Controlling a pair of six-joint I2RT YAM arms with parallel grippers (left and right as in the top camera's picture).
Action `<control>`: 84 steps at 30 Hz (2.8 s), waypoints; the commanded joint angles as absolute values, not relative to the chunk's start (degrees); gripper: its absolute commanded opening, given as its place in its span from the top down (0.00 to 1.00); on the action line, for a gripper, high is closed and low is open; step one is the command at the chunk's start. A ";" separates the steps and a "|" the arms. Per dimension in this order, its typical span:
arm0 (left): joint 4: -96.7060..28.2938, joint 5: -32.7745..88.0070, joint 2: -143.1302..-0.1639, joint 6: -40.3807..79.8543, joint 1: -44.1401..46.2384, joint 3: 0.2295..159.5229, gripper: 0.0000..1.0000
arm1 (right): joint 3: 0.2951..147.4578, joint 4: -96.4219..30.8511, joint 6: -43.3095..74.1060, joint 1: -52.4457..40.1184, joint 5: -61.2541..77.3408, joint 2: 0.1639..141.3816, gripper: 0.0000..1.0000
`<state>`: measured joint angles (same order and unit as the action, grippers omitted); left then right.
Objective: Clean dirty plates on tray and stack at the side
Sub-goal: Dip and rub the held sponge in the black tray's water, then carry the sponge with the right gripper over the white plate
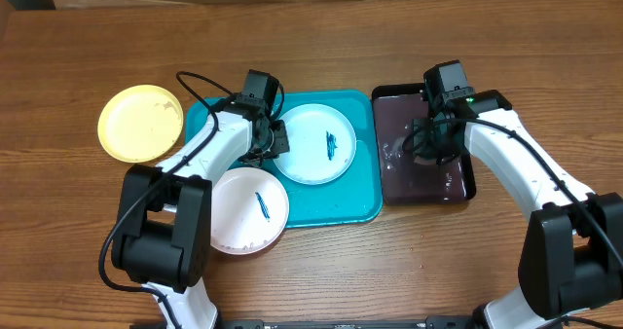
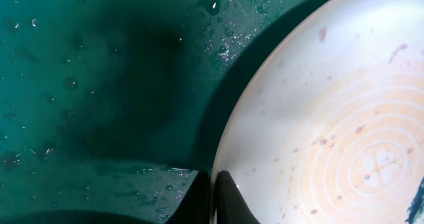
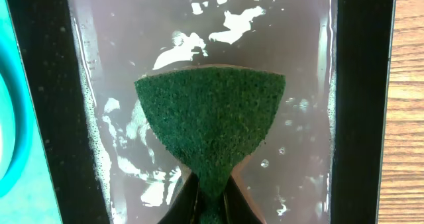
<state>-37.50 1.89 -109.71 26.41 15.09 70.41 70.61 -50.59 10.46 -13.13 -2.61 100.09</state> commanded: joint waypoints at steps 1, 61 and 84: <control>-38.11 1.56 -109.38 25.76 14.11 70.02 0.96 | 71.79 -50.28 10.00 -13.13 -1.13 99.00 0.96; -38.35 3.81 -109.38 32.18 16.16 69.45 0.96 | 87.70 -50.50 13.98 -26.02 11.49 99.37 0.96; -38.44 3.81 -109.38 31.92 16.16 69.45 0.96 | 87.68 -43.07 15.05 -36.42 -13.96 116.14 0.96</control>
<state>-38.33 3.99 -109.62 31.44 15.77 70.41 86.63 -43.48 14.76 -36.45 -11.66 114.54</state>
